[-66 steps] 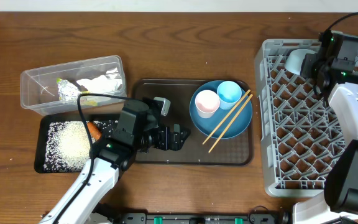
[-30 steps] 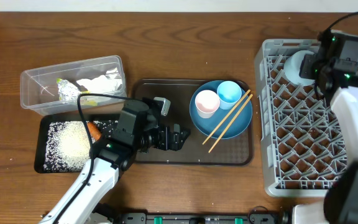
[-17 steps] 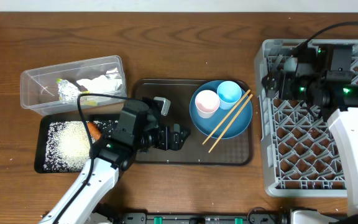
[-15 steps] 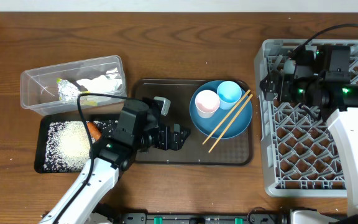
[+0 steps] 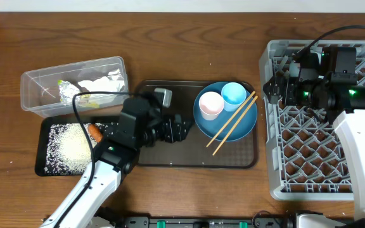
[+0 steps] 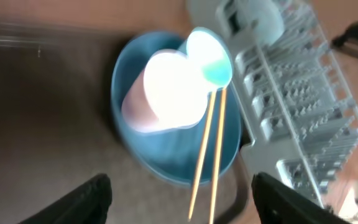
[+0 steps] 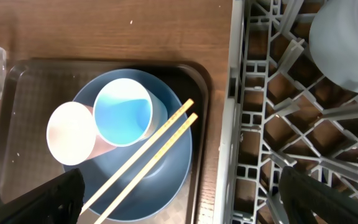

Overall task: Sort waste into correct bins and load items into the dishwasher rack
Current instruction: 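Move the left gripper right over the pink cup on the blue plate, then lower the left gripper and close it on the pink cup rim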

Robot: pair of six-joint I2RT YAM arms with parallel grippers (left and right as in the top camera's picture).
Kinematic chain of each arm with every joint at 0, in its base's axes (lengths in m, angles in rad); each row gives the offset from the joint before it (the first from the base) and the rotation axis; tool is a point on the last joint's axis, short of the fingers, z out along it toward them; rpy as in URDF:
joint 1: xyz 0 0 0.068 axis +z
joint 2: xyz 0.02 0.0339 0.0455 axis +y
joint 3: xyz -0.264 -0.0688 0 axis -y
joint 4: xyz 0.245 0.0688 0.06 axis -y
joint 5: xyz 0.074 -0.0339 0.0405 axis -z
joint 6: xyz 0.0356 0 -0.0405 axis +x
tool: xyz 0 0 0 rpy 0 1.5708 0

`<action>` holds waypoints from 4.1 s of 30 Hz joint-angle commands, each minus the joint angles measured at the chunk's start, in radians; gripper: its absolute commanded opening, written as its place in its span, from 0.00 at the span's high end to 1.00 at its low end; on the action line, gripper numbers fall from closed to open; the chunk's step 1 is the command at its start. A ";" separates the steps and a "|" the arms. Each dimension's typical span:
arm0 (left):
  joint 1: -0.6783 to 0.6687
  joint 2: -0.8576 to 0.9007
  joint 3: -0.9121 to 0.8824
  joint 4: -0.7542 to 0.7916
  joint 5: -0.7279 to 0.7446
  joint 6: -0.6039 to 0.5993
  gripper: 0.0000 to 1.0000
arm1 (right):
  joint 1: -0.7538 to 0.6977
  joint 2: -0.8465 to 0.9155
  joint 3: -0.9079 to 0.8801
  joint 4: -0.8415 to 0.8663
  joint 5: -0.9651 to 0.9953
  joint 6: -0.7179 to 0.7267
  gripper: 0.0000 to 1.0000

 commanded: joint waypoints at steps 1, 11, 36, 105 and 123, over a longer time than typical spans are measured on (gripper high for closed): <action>0.000 -0.013 0.015 0.041 -0.072 -0.116 0.25 | 0.008 0.002 0.001 -0.002 -0.014 0.010 0.01; -0.026 -0.011 0.048 0.002 -0.105 -0.202 0.28 | 0.008 0.002 0.001 -0.002 -0.014 0.010 0.01; -0.138 0.370 0.613 -0.664 -0.374 -0.006 0.02 | 0.008 0.002 0.001 -0.002 -0.014 0.010 0.01; -0.202 0.646 0.576 -0.403 -0.372 -0.044 0.92 | 0.008 0.002 0.001 -0.002 -0.015 0.010 0.01; -0.189 0.484 0.581 -0.502 -0.470 -0.045 0.94 | 0.008 0.002 0.001 -0.002 -0.015 0.010 0.01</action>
